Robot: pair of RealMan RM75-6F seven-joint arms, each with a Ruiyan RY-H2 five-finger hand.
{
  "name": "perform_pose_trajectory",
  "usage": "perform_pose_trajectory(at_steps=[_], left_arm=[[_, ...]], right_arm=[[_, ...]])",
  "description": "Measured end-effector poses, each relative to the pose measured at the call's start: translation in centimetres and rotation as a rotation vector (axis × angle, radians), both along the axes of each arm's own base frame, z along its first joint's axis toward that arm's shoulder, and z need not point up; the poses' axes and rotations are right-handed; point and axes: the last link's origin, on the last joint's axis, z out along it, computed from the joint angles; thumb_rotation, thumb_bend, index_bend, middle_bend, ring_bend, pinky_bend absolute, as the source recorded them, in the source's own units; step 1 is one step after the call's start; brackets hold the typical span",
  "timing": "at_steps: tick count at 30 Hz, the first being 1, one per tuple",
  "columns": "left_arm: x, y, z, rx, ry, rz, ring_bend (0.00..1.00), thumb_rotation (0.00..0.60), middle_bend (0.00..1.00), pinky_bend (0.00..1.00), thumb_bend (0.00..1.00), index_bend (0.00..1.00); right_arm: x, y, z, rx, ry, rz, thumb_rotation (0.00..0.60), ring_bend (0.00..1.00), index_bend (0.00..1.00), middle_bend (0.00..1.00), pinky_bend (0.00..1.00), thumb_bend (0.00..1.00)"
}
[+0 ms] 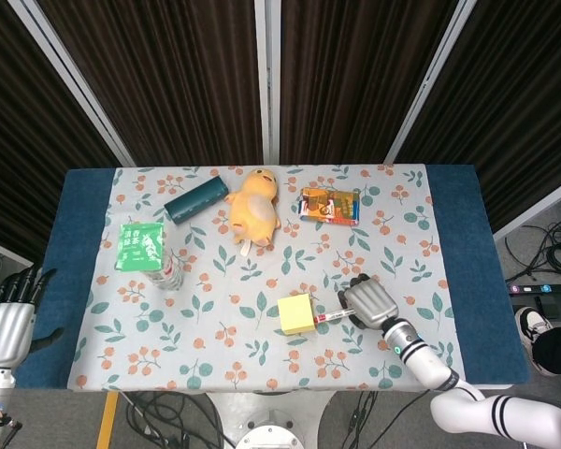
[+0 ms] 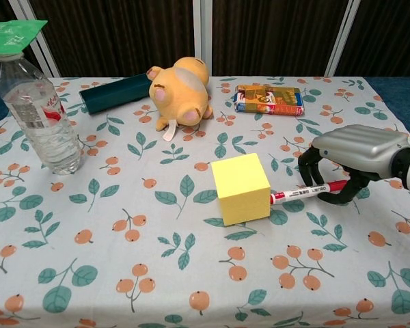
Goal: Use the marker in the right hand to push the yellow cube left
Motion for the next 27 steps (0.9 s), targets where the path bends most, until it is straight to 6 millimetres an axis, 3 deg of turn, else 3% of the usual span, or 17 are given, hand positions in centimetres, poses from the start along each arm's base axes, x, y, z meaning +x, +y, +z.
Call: perform_pose_trajectory(at_steps=[21, 27], left_arm=[[0.0, -0.1, 0.1, 0.001, 0.002, 0.008, 0.12, 0.6, 0.13, 0.14, 0.0, 0.17], [0.0, -0.1, 0.0, 0.0, -0.004, 0.007, 0.12, 0.6, 0.13, 0.14, 0.0, 0.17]], right_arm=[[8.7, -1.7, -5.1, 0.019, -0.043, 0.053, 0.6, 0.3, 0.75, 0.62, 0.21, 0.48], [8.3, -2.0, -4.4, -0.018, -0.021, 0.062, 0.6, 0.3, 0.76, 0.62, 0.21, 0.48]])
